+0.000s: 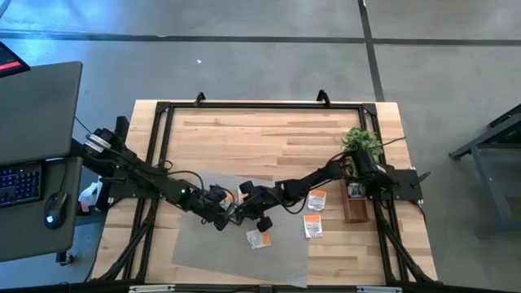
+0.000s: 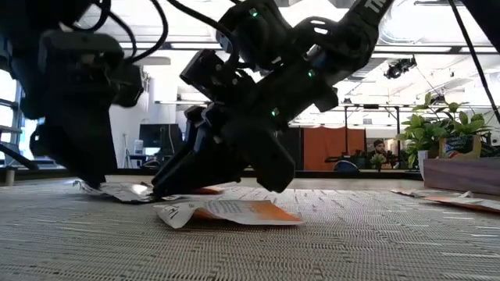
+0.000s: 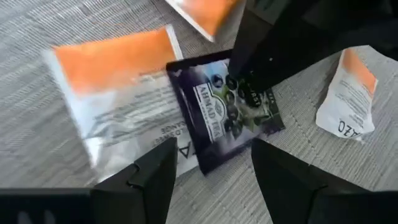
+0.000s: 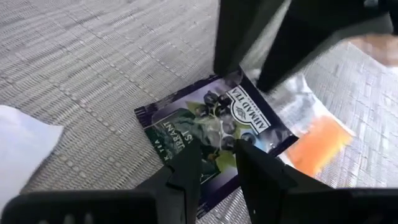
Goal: Pick & Place Tea
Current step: Put the black tea bag into the middle section of the wooden organizer
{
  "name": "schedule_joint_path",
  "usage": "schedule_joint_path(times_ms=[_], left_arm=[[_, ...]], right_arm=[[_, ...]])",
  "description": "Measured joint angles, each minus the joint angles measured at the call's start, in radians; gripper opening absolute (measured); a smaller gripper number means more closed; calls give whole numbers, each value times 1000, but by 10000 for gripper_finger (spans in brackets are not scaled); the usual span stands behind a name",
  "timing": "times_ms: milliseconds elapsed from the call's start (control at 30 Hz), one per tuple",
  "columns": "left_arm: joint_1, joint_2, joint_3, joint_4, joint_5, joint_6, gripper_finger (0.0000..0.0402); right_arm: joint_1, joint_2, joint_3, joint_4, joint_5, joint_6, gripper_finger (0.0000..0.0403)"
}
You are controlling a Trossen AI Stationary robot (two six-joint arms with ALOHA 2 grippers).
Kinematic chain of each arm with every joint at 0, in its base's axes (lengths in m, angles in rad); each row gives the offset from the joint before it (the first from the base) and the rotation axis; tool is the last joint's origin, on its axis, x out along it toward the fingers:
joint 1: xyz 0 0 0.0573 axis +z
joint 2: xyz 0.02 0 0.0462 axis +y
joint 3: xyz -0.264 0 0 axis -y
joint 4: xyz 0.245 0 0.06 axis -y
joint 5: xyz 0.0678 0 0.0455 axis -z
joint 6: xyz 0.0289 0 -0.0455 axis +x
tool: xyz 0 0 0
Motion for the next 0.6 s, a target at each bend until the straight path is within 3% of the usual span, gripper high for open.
schedule_joint_path(times_ms=[167, 433, 600], left_arm=[[0, -10, 44, -137, -11, 1, 204], [1, -10, 46, -102, -38, -21, 205], [1, -10, 46, -103, -73, -61, 205]], right_arm=[[9, -44, -1, -69, 12, 0, 96], [40, -65, -1, -161, -24, -29, 97], [53, -64, 0, -212, 36, -38, 95]])
